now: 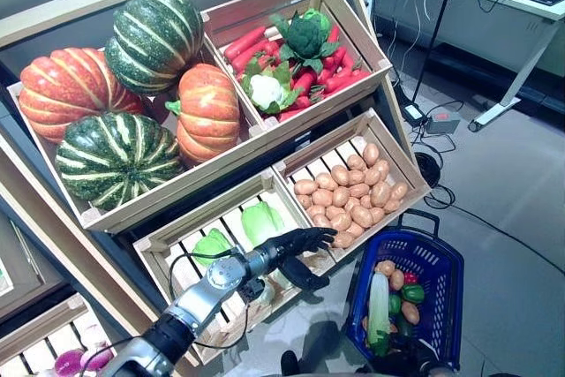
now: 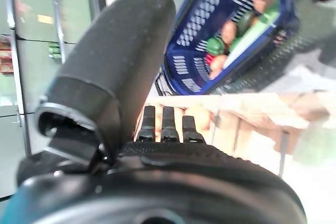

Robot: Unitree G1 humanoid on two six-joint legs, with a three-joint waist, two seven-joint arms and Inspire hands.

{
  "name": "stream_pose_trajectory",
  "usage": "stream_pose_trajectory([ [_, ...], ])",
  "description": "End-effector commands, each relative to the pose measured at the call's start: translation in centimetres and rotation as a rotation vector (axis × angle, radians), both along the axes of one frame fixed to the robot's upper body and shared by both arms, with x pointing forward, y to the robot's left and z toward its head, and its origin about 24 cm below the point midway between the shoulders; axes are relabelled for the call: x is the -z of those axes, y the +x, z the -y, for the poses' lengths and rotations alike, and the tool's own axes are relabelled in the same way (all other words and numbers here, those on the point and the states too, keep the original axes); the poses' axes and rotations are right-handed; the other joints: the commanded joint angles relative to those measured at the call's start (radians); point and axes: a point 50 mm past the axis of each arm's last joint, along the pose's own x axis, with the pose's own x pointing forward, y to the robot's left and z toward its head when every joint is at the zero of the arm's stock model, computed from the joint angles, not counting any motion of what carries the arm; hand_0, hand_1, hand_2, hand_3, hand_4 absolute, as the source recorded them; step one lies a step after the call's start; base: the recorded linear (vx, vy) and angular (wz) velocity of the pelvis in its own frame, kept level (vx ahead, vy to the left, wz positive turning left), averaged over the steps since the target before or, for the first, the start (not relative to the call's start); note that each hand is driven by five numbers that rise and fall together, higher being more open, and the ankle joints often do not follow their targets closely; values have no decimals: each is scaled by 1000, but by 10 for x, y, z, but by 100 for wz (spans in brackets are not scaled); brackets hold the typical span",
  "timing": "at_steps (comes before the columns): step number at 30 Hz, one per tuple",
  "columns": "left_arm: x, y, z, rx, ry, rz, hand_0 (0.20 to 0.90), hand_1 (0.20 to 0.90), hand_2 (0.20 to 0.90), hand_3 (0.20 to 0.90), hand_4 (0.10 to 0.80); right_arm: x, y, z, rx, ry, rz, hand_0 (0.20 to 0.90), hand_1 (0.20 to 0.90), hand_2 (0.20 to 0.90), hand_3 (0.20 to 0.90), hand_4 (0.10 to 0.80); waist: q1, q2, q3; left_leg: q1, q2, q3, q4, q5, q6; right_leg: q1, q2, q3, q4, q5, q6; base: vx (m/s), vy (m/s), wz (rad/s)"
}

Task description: Put vegetables into the basket

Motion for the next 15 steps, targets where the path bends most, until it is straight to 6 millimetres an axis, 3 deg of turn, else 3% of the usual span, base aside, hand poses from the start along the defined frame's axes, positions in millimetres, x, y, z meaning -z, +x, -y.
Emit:
stream_pose_trajectory([
  [1,-77,47,-27,-58,121,401,900,900,900,900,800,-8,25,-5,-21,21,111,900,900,900,900,800,16,-12,64,-23,2,-16,56,-94,-14,-138,-34,25,92,42,5,-236,-6,12],
  [5,-106,56,-55,-86,311,526,900,900,900,900,800,-19,40,19,30,-14,181,900,900,900,900,800,27,-3,159,-151,-1,-47,216,-102,-36,-219,-42,19,200,14,-24,-177,-9,25],
  [12,-136,63,-98,-132,771,705,900,900,900,900,800,-31,55,34,42,-33,263,900,900,900,900,800,22,2,231,-273,-13,-40,304,-111,-37,-316,-44,17,273,-4,-43,-83,-4,10],
  [15,-153,65,-114,-218,872,789,900,900,900,900,800,-38,65,38,58,-37,316,900,900,900,900,800,21,7,274,-339,-15,-42,346,-109,-38,-382,-42,22,317,-9,-52,-113,-19,5],
])
